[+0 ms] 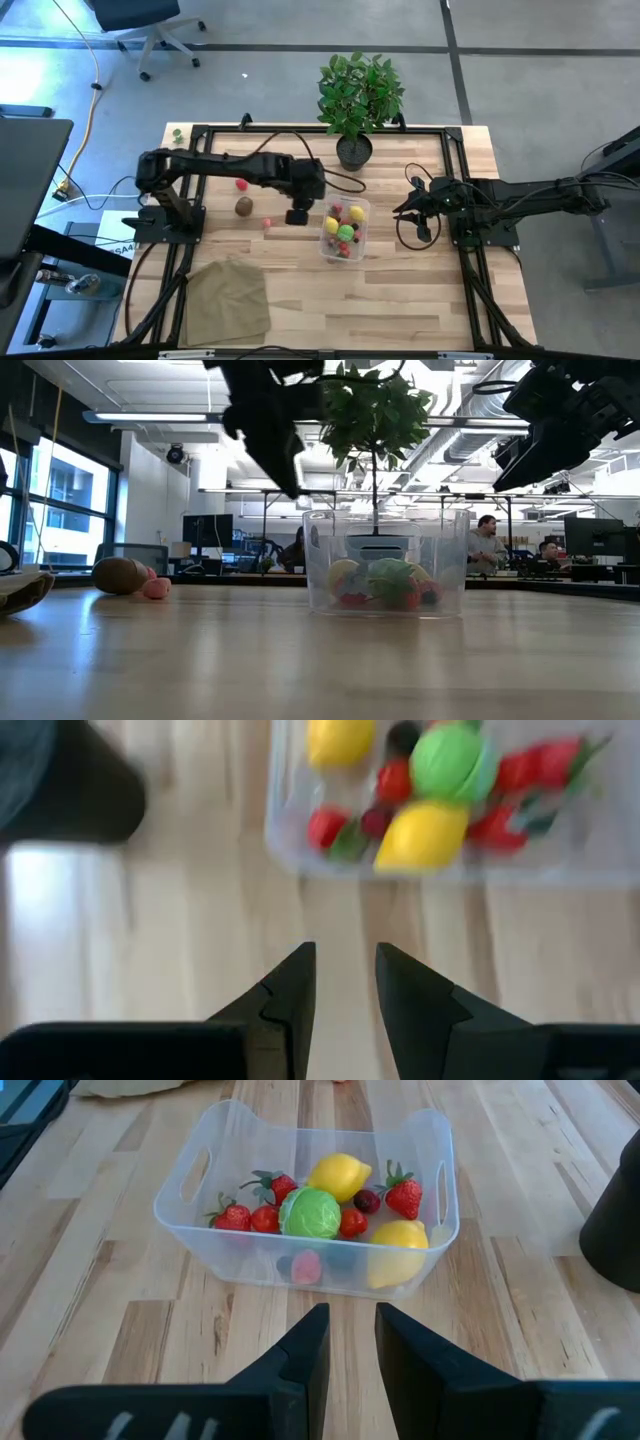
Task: Pick and placing Produce into tupperware
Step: Put the pink peach into the transparent container
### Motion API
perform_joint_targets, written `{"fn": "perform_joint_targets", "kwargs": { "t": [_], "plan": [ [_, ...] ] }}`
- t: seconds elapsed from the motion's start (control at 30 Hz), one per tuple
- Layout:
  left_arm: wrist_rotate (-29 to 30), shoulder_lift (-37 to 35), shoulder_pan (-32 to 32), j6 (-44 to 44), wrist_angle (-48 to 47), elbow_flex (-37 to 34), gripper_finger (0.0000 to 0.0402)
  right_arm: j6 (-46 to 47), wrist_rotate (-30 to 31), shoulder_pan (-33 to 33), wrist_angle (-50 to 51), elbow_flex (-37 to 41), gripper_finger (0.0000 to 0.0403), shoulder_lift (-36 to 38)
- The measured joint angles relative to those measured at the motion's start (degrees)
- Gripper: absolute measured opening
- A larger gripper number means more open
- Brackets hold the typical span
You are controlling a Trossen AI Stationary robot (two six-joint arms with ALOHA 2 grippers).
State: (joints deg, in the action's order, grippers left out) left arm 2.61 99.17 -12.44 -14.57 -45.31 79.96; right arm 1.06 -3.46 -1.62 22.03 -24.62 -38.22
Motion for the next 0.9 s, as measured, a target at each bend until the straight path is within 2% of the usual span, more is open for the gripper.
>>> {"fn": "perform_joint_targets", "kwargs": {
  "t": [0.13, 0.27, 0.4, 0.63, 0.77, 0.9],
  "plan": [
    [2.31, -3.19, 0.00, -0.84, -4.63, -1.36, 0.0095, 0.00, 0.00, 0.01, 0.01, 0.00, 0.0073, 0.00],
    [2.77, -8.61, 0.01, -1.42, -4.18, -6.69, 0.0095, 0.00, 0.00, -0.01, 0.00, 0.00, 0.0073, 0.00],
    [2.71, -15.77, 0.03, 2.27, -1.40, -15.76, 0.0095, 0.00, 0.00, -0.01, -0.01, 0.00, 0.0073, 0.00],
    [3.06, -28.00, 0.01, 15.84, 9.14, -34.67, 0.0095, 0.00, 0.00, 0.01, 0.00, 0.00, 0.0073, 0.00],
    [1.98, -29.52, 0.03, 19.89, 12.55, -41.50, 0.0095, 0.00, 0.00, 0.00, -0.01, 0.00, 0.0073, 0.00],
    [-0.12, -29.50, 0.01, 20.98, 15.80, -44.98, 0.0095, 0.00, 0.00, 0.00, -0.01, 0.00, 0.0073, 0.00]
  ]
}}
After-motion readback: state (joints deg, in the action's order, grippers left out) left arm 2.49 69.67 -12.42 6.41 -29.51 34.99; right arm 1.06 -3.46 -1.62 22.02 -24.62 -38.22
